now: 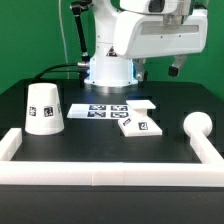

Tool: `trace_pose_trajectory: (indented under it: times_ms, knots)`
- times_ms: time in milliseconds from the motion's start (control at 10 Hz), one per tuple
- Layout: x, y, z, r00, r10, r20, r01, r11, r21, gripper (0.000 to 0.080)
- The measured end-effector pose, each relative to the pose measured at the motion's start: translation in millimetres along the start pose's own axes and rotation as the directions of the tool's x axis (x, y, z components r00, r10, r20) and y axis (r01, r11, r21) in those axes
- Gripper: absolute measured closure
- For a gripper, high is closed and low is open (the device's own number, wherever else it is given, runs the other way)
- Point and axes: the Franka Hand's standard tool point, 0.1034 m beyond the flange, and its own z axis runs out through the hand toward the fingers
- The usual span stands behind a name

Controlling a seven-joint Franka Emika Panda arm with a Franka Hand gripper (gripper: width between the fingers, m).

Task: Assemble lamp

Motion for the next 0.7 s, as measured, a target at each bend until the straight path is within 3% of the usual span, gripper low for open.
trace_pose_trajectory:
  times_ms: [100,400,600,700]
  knots:
    - [-2.7,1.3,1.3,1.000,0.014,0.002,-0.014,1.000,0.001,0.0100]
    - [-43.4,2.1,23.6,0.999,0.039,-0.012,-0.039,0.999,0.002,0.0100]
    - [-61.5,-2.4,41.8,0.999,0.046,-0.023,-0.045,0.999,0.022,0.0100]
    - [-62.4,-5.1,43.8,0.999,0.048,-0.019,-0.047,0.999,0.027,0.0100]
